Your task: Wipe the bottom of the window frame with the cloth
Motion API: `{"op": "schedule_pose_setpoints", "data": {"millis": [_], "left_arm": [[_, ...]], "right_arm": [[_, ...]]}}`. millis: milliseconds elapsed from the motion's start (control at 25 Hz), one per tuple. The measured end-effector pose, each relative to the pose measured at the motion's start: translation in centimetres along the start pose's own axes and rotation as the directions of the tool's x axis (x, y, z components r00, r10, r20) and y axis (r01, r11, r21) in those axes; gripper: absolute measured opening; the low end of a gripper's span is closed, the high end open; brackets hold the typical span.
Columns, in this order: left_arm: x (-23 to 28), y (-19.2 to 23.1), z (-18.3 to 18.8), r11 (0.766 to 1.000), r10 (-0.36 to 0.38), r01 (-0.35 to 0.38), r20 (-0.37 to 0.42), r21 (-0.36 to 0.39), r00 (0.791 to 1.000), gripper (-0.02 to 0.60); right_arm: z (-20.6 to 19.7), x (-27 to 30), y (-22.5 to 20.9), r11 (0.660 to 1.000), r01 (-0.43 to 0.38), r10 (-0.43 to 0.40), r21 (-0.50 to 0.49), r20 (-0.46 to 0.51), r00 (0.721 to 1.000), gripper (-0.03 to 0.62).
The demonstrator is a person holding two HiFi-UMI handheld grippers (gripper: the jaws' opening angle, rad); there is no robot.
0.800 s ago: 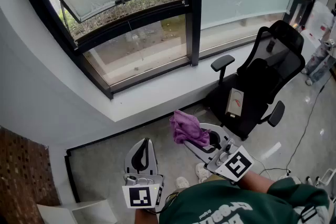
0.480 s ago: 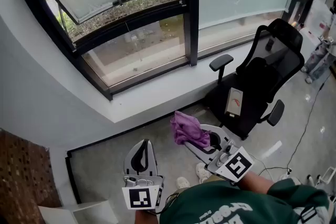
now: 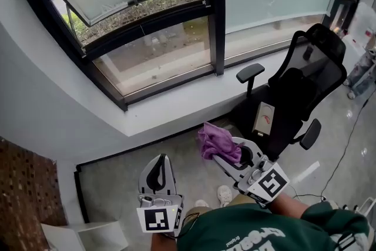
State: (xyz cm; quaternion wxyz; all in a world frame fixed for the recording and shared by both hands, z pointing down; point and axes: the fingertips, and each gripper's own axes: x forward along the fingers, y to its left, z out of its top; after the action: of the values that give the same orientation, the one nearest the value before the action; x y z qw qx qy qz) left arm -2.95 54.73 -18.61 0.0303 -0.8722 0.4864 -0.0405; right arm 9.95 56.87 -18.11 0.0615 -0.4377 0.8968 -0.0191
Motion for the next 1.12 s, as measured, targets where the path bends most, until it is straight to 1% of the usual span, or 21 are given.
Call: {"op": "schedule_pose_setpoints", "data": {"millis": [120,280,360,480,720,960,1120], "left_arm": [[1.2,-0.8,0.3,1.0,0.015,-0.015,0.011,0.005,1.0,0.006],[2.5,-2.0,0.8,1.0,0.017,-0.017,0.018,0.018,1.0,0.006],[3.0,-2.5,0.8,1.0,0.017,-0.017,0.02,0.014,1.0,0.006],[3.1,-3.2,0.6,1.0,0.022,-0.022,0.012,0.016,1.0,0.006],[3.1,-3.0,0.2,0.999,0.036,-0.036,0.0,0.013,0.999,0.006],[3.3,-3.0,-0.1,0.999,0.034,-0.034,-0.006,0.018,0.999,0.006],[3.5,-2.8,-0.5,0.999,0.026,-0.026,-0.003,0.023,1.0,0.006]], "right_arm": [[-0.1,-0.3,-1.3,1.0,-0.018,0.018,-0.008,-0.003,1.0,0.161],[0.5,-0.5,-1.9,0.999,-0.045,0.045,-0.005,0.026,0.999,0.161],[0.5,-0.8,-2.3,0.999,-0.048,0.048,-0.011,0.032,0.998,0.161],[0.0,-1.4,-3.0,0.999,-0.044,0.044,0.003,0.015,0.999,0.161],[-0.2,-1.7,-4.1,0.999,-0.028,0.028,0.032,0.008,1.0,0.161],[0.0,-1.5,-4.0,0.999,-0.044,0.043,0.017,0.029,0.999,0.161],[-0.6,-1.1,-3.6,0.998,-0.055,0.054,0.017,0.017,0.998,0.161]]}}
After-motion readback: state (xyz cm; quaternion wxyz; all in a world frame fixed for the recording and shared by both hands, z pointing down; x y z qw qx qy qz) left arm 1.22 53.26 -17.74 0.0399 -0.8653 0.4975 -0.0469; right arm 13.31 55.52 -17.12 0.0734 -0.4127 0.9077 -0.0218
